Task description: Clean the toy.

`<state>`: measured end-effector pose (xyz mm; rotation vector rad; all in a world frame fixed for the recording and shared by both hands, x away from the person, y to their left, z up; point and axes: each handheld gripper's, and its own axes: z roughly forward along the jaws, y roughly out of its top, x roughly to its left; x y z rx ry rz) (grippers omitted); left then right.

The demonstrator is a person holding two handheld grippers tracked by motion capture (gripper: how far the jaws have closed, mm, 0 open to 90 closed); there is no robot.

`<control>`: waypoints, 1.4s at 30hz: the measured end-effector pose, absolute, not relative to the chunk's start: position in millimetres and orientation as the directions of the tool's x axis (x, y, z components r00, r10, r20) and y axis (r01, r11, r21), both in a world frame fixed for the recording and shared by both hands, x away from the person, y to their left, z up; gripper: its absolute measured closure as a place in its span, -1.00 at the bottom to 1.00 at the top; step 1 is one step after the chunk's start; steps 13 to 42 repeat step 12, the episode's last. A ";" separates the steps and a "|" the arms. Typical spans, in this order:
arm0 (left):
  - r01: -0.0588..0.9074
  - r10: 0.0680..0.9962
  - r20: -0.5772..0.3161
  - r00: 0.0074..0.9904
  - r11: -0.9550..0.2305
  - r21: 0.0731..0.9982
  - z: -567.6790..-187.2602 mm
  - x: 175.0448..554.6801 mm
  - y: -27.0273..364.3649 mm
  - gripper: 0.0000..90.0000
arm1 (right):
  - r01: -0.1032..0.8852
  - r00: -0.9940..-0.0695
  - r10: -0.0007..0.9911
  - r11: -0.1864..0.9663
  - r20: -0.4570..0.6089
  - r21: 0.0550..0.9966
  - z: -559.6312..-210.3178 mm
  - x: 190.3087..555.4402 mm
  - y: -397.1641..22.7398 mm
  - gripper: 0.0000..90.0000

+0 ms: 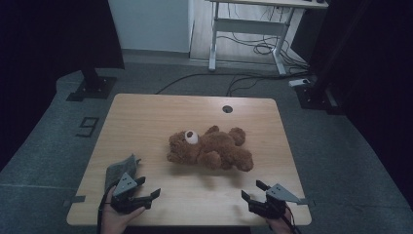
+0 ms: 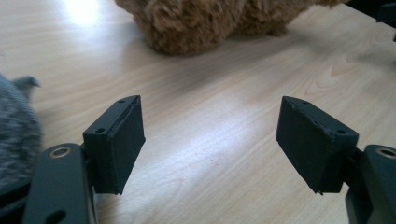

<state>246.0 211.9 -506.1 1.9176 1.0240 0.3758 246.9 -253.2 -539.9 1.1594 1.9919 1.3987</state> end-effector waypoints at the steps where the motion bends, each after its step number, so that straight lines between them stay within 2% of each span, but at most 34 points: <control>1: 0.508 0.778 -0.141 0.612 -0.249 0.825 -506.8 245.6 211.0 -0.47 | 0.388 -0.548 0.829 0.134 0.111 0.912 -540.6 247.5 -253.7 -0.44; 42: 0.504 0.779 -0.147 0.609 -0.238 0.830 -504.7 242.6 215.9 -0.48 | 0.386 -0.549 0.831 0.155 0.091 0.909 -541.6 249.1 -250.8 -0.44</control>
